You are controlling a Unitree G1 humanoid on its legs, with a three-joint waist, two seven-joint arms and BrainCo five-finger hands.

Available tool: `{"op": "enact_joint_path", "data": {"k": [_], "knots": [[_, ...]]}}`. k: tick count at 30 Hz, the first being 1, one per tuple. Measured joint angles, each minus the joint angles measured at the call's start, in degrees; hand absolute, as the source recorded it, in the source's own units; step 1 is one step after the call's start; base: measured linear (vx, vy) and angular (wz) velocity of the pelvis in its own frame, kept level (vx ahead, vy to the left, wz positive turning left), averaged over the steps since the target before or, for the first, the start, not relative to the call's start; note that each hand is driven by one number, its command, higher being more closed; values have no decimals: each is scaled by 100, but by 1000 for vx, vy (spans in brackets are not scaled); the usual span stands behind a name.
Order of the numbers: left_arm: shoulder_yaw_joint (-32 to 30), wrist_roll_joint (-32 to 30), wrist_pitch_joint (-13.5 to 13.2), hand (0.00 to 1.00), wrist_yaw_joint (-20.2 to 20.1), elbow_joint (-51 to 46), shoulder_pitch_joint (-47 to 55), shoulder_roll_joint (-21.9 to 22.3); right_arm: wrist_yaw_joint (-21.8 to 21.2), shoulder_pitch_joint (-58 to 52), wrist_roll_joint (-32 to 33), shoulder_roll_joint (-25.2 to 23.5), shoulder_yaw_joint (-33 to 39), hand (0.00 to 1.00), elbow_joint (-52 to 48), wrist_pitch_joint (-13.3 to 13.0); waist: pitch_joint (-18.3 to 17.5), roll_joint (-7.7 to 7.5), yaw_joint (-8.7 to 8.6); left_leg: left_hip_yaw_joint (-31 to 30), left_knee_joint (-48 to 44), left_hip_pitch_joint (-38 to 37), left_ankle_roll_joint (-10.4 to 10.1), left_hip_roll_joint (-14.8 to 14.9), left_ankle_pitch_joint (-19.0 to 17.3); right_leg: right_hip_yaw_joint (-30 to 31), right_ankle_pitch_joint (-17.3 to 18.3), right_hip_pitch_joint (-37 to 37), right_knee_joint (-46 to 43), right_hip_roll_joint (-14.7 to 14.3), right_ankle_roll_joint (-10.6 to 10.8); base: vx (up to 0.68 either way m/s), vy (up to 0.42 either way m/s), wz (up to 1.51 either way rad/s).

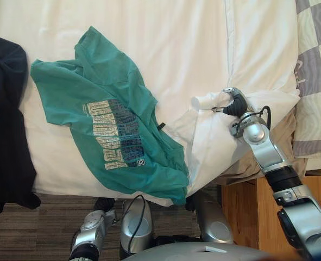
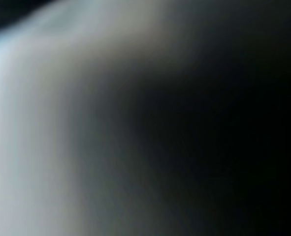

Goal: Tidy the bed and pick cloth on bed and put in laundry

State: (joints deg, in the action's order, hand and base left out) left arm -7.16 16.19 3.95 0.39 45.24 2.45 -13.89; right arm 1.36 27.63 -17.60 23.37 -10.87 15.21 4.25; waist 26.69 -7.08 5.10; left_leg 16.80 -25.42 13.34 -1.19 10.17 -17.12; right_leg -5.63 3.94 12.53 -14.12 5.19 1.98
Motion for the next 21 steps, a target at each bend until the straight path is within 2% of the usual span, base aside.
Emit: {"op": "enact_joint_path", "data": {"k": [3,6,9,11,15,16,19,21], "knots": [[34,-7,100,0,30,-117,5,14,50,-416,7,-74,122,100,-118,-103,-2,-5,31,-13,31,-58,7,-3,12,3,-8,-135,156,-7,12,7,-14,4],[35,-12,178,0,132,-183,47,48,355,-1012,117,-293,366,100,-317,-191,-20,-28,33,0,194,-277,-7,-27,61,5,-108,-403,412,-19,44,9,-6,1],[24,-92,200,0,214,-238,121,131,672,-1632,405,-583,810,100,-556,-381,-130,-126,-86,25,553,-443,-23,-118,235,-6,-283,-520,659,6,70,5,-3,1],[-32,-229,254,0,252,-236,236,201,803,-2212,605,-815,1229,100,-804,-476,-389,-180,-184,100,787,-557,-43,-144,334,0,-384,-566,813,5,86,29,-25,-9],[-83,-238,311,0,255,-179,509,332,904,-3169,852,-1022,1769,100,-974,-612,-874,-122,-365,234,1171,-1015,-88,-203,415,19,-398,-842,921,-3,88,43,-15,-15],[-81,-242,309,0,253,-155,618,355,946,-3431,909,-1099,1912,0,-968,-644,-1053,-98,-447,290,1337,-1133,-94,-229,477,32,-399,-869,941,2,88,41,-6,-13],[-87,-335,298,0,249,-38,766,413,1098,-3839,1028,-1317,2173,0,-944,-788,-1298,-8,-572,414,1588,-1338,-118,-265,588,64,-399,-907,956,1,89,5,-32,-21],[-87,-446,269,0,237,48,833,470,1233,-4023,1204,-1501,2411,0,-738,-911,-1416,95,-595,508,1747,-1476,-139,-311,675,188,-398,-929,978,0,90,-43,-13,-22]]}}
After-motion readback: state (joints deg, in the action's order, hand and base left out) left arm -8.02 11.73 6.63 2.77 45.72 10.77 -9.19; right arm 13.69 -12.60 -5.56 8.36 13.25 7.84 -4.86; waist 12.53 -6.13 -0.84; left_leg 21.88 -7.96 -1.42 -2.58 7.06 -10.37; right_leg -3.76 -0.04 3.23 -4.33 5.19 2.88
